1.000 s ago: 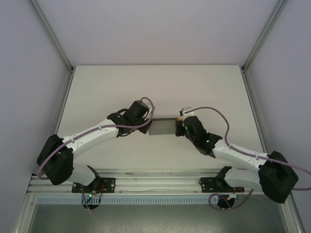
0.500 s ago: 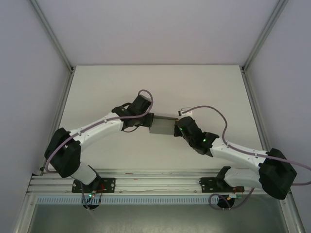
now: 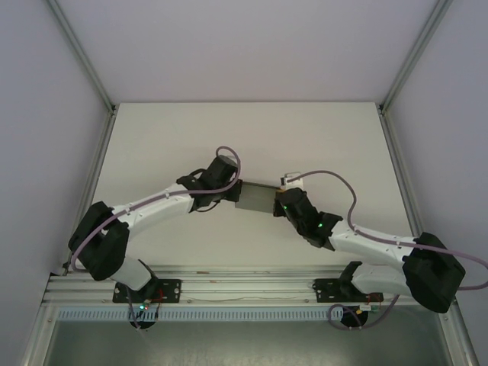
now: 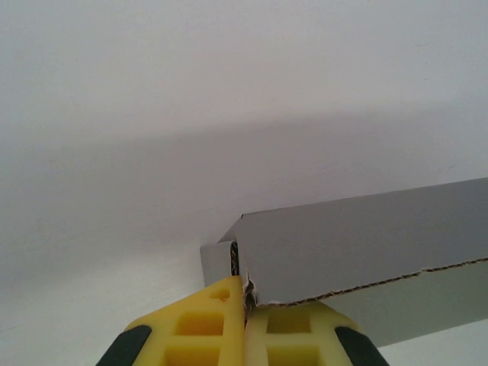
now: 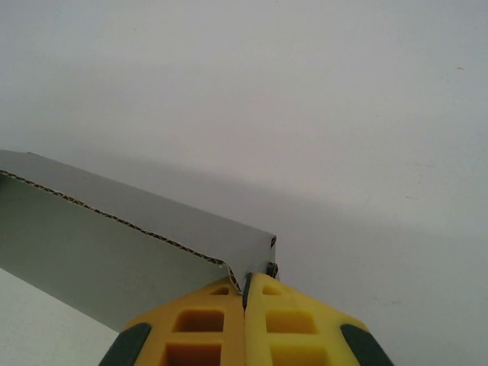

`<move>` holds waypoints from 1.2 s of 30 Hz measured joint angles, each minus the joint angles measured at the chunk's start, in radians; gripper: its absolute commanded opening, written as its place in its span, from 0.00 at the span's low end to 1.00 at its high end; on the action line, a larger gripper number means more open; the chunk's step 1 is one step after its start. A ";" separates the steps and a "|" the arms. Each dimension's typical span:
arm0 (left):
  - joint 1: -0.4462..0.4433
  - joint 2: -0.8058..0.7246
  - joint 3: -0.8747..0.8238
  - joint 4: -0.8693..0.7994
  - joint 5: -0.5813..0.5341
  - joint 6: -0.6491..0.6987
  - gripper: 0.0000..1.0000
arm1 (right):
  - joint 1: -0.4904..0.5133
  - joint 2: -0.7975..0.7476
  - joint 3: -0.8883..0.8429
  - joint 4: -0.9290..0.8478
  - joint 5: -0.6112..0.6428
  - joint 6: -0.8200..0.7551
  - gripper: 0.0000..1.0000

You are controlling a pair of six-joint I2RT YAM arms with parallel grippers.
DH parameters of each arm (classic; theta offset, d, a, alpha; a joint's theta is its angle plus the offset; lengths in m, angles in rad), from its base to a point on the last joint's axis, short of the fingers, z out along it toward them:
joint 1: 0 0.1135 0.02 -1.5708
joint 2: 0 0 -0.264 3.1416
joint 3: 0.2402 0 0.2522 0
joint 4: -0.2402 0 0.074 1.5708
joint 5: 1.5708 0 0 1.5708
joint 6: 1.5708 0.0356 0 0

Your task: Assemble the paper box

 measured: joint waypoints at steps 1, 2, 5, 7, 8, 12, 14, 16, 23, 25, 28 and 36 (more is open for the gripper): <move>-0.004 0.000 -0.007 0.016 -0.013 0.000 0.00 | 0.000 0.000 -0.010 0.017 -0.001 -0.003 0.01; -0.008 0.001 -0.011 0.029 -0.023 0.001 0.00 | 0.000 0.000 -0.016 0.029 -0.002 -0.005 0.03; -0.015 0.002 -0.016 0.043 -0.045 0.000 0.00 | 0.000 0.000 -0.027 0.048 -0.003 -0.003 0.13; -0.019 0.002 -0.017 0.045 -0.052 0.000 0.00 | 0.000 0.000 -0.027 0.035 -0.010 0.005 0.25; -0.020 0.003 -0.017 0.047 -0.056 0.001 0.00 | 0.002 -0.001 -0.027 0.023 -0.010 0.011 0.31; -0.024 0.003 -0.021 0.057 -0.061 0.001 0.00 | 0.007 -0.053 -0.020 -0.060 -0.014 0.054 0.50; -0.027 0.003 -0.026 0.067 -0.066 0.001 0.00 | 0.011 -0.086 0.002 -0.113 -0.013 0.077 0.62; -0.028 0.003 -0.031 0.078 -0.067 0.001 0.00 | 0.009 -0.118 0.029 -0.147 -0.013 0.097 0.66; -0.033 0.003 -0.032 0.084 -0.067 0.005 0.00 | -0.045 -0.162 0.119 -0.176 -0.024 0.168 0.67; -0.034 0.003 -0.033 0.085 -0.067 0.010 0.00 | -0.072 -0.145 0.136 -0.177 -0.037 0.185 0.66; -0.033 0.003 -0.033 0.087 -0.067 0.016 0.00 | -0.107 -0.096 0.160 -0.176 -0.050 0.215 0.61; -0.034 0.003 -0.036 0.093 -0.067 0.020 0.01 | -0.124 0.026 0.174 -0.208 -0.063 0.276 0.49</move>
